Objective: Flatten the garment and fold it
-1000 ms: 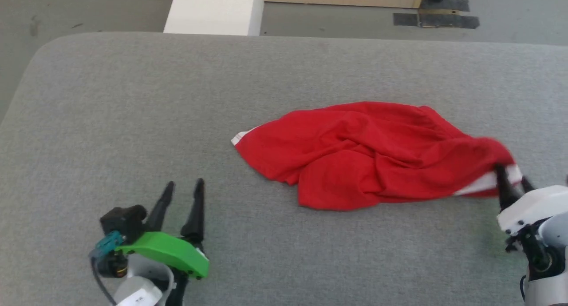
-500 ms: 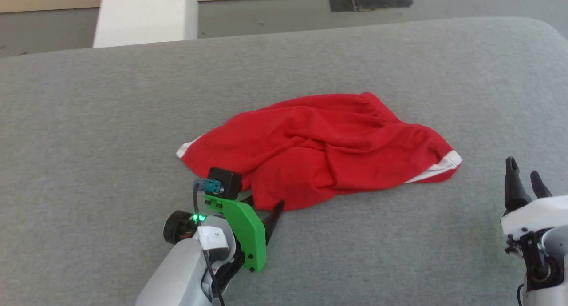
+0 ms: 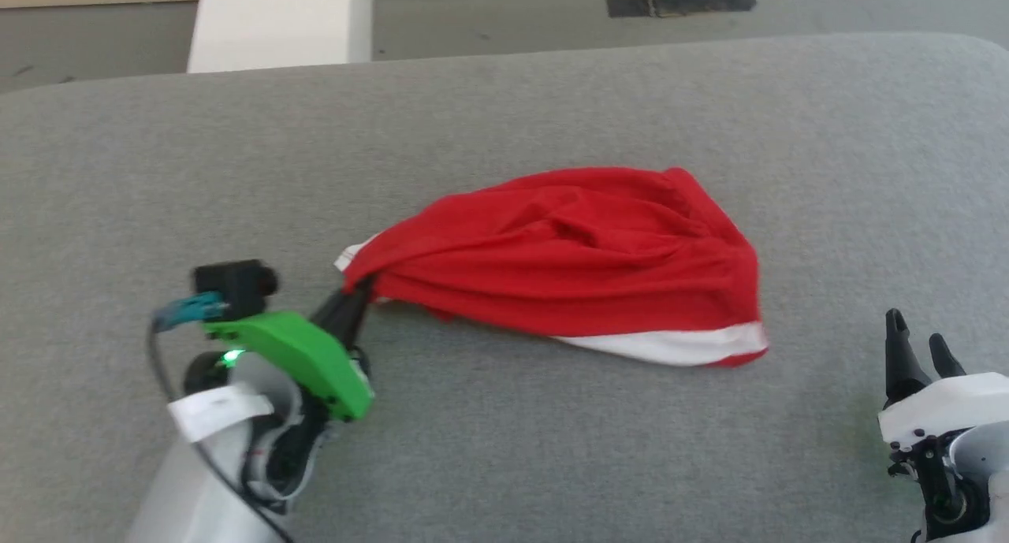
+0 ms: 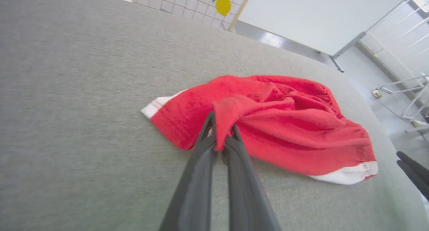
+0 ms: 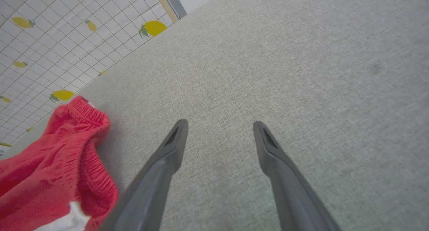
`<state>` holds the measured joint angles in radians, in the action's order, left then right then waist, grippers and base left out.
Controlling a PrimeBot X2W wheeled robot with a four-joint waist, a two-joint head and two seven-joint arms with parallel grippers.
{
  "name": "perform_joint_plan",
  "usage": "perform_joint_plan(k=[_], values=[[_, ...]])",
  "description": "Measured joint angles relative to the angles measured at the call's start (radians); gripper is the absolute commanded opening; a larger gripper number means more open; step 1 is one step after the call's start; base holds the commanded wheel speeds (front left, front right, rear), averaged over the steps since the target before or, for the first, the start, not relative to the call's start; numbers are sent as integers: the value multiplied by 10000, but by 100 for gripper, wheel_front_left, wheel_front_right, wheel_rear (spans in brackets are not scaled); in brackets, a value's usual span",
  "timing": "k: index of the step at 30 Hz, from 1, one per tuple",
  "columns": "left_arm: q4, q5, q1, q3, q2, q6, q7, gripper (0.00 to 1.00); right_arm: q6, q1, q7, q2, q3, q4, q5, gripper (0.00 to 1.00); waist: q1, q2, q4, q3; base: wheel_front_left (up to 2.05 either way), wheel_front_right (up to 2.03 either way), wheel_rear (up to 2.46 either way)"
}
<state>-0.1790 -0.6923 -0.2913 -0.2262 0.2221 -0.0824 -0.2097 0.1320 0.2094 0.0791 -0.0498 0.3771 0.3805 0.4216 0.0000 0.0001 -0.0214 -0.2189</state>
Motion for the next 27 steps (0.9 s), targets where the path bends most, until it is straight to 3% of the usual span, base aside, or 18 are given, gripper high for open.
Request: perform_joint_plan(k=[8,13,14,15,16,21,27], values=[[1114,-596,1891,1889,686,1555,79,0,2,7,105,4,-307,67,-109,100,0,0,954,442,0,0,0],[662,-905,3047,2153,669,2174,-357,0,0,9,226,2,-370,73,-240,100,0,0,1475,630,0,0,0],[571,-926,3126,2132,623,2197,-368,13,2,9,242,2,-405,73,-276,100,0,0,1547,655,0,0,0],[520,-928,3169,2128,568,2197,-347,78,0,9,280,4,-460,73,-307,100,0,0,1622,683,0,0,0],[545,-943,3157,2174,504,2197,-219,100,0,9,286,4,-514,71,-343,100,0,0,1685,710,0,0,0],[1114,-458,2928,2280,589,1960,1147,100,0,30,476,-4,-1058,-88,-437,100,0,0,1861,809,0,0,0],[1726,1703,2488,2153,1058,1722,4107,100,0,719,1544,-6,-2940,-495,-616,100,0,0,1821,674,0,0,0]])
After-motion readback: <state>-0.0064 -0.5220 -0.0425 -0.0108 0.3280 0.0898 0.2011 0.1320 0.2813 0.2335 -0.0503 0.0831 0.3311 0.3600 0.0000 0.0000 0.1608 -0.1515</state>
